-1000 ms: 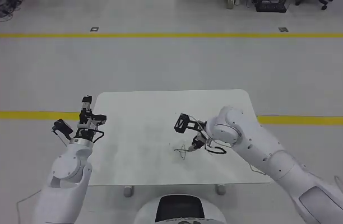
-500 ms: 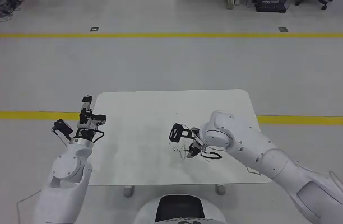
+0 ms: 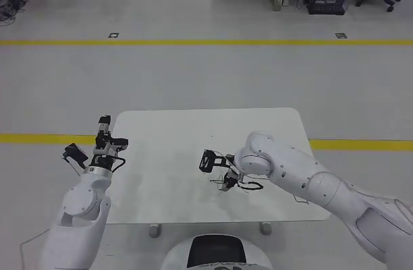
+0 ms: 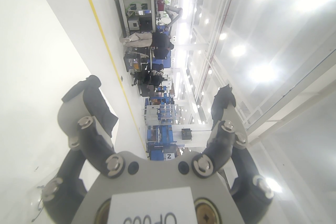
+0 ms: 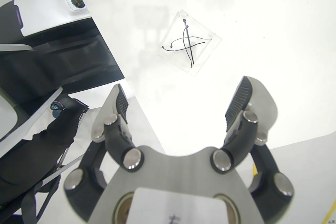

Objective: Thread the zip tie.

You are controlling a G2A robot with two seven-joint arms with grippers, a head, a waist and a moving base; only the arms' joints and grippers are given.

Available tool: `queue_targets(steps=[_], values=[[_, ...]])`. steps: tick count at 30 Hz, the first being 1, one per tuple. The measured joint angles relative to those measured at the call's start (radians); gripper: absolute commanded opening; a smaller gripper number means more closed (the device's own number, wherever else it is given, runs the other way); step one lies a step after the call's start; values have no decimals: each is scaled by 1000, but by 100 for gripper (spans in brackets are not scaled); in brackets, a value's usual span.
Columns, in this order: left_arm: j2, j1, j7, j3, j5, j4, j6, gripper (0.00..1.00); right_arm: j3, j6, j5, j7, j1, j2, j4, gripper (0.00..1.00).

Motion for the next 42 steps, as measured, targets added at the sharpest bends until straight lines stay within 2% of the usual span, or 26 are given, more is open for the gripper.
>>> queue_targets(steps=[4,10,34,37,42], values=[[0,0,0,0,0,0,0,100,1,0,-2,-3,-1,0,3,100],[0,0,0,0,0,0,0,100,-23,0,-12,-70,10,-3,69,100],[0,0,0,0,0,0,0,100,-55,0,-22,-105,1,-10,75,100],[0,0,0,0,0,0,0,100,-72,0,-23,-145,-4,-21,118,100],[0,0,0,0,0,0,0,100,-110,0,11,-170,21,-45,174,100]])
